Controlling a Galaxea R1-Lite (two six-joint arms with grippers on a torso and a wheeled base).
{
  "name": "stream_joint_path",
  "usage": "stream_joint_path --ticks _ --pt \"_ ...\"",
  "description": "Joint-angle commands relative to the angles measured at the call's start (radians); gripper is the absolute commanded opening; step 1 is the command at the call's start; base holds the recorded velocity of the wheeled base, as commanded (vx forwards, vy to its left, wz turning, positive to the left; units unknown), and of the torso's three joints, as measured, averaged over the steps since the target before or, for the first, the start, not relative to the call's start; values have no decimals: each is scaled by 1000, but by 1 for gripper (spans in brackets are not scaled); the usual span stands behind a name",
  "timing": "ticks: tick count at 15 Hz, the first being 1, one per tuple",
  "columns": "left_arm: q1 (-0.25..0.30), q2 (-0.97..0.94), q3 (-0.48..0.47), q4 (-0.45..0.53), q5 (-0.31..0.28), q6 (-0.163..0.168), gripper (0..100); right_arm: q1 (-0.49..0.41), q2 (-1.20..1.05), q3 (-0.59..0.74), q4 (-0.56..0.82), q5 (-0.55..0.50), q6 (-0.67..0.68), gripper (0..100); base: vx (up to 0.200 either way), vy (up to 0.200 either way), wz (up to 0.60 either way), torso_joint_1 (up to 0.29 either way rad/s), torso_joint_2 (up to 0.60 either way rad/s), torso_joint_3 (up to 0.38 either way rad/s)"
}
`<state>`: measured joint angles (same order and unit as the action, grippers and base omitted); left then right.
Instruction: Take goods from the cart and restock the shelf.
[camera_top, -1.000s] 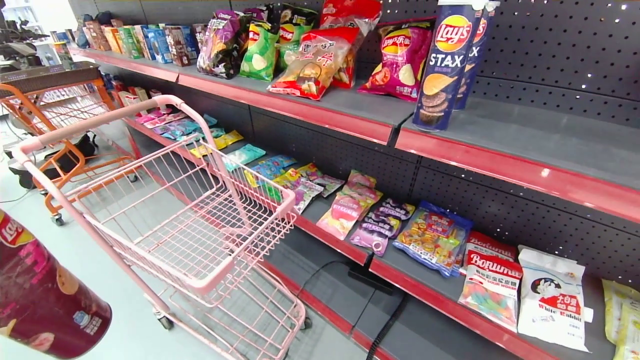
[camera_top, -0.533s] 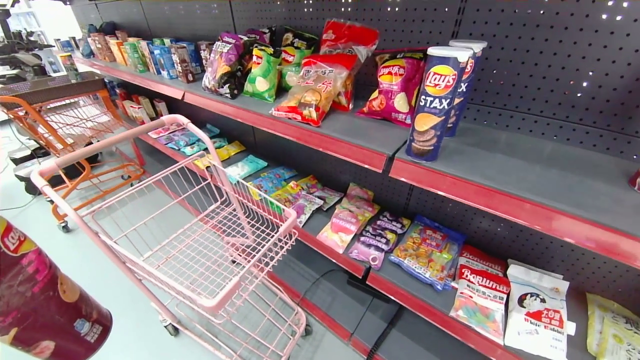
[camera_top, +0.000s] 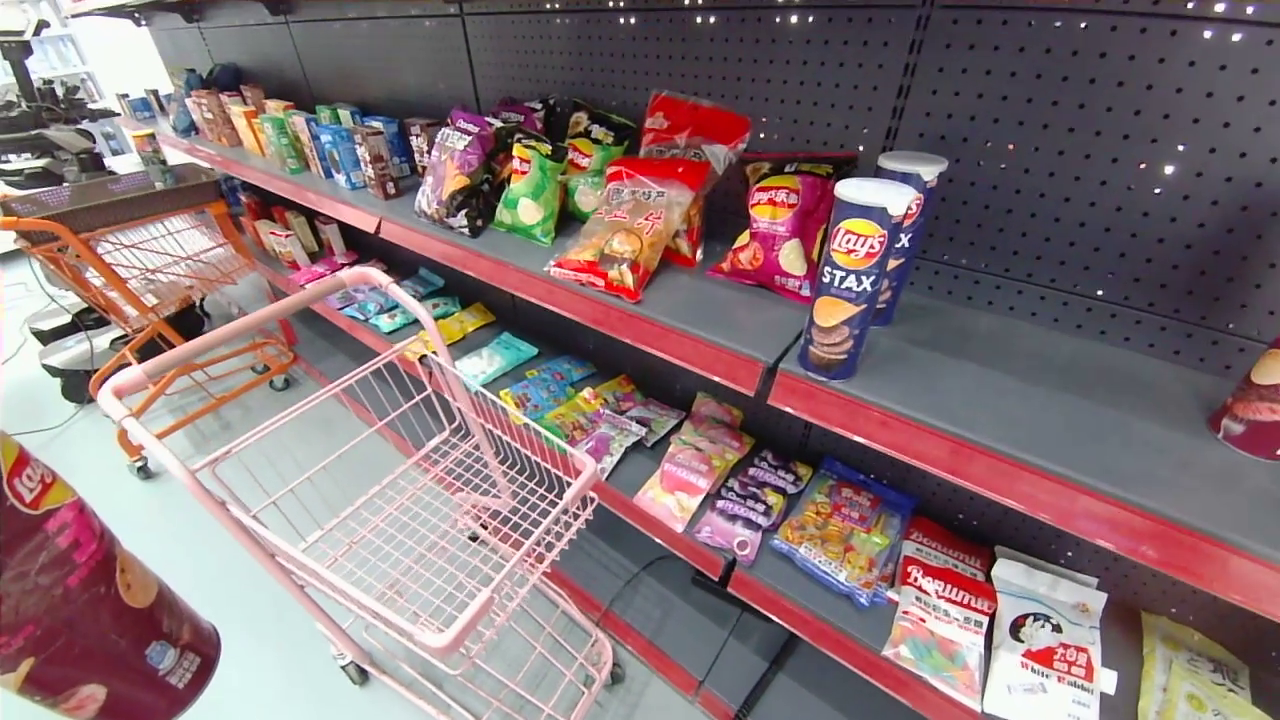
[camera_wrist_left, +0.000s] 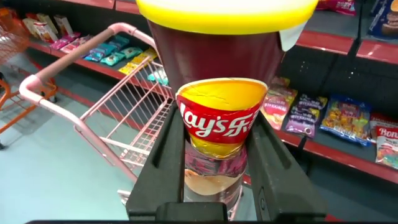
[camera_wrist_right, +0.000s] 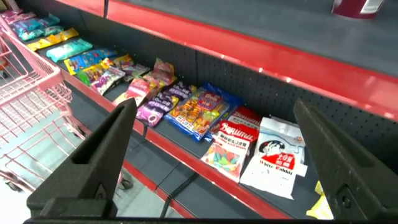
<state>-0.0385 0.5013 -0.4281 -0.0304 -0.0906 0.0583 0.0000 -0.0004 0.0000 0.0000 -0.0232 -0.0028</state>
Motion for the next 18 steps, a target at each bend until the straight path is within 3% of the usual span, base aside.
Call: stream_joint_path --ticks 1,8,18 --pt "0 5 0 0 0 5 0 0 0 0 0 0 0 100 0 0 0 193 -408 -251" --pt "2 3 0 0 8 8 0 0 0 0 0 0 0 100 0 0 0 159 -376 -214" --pt "0 -10 2 1 2 26 0 0 0 0 0 0 0 100 0 0 -600 34 -65 -34"
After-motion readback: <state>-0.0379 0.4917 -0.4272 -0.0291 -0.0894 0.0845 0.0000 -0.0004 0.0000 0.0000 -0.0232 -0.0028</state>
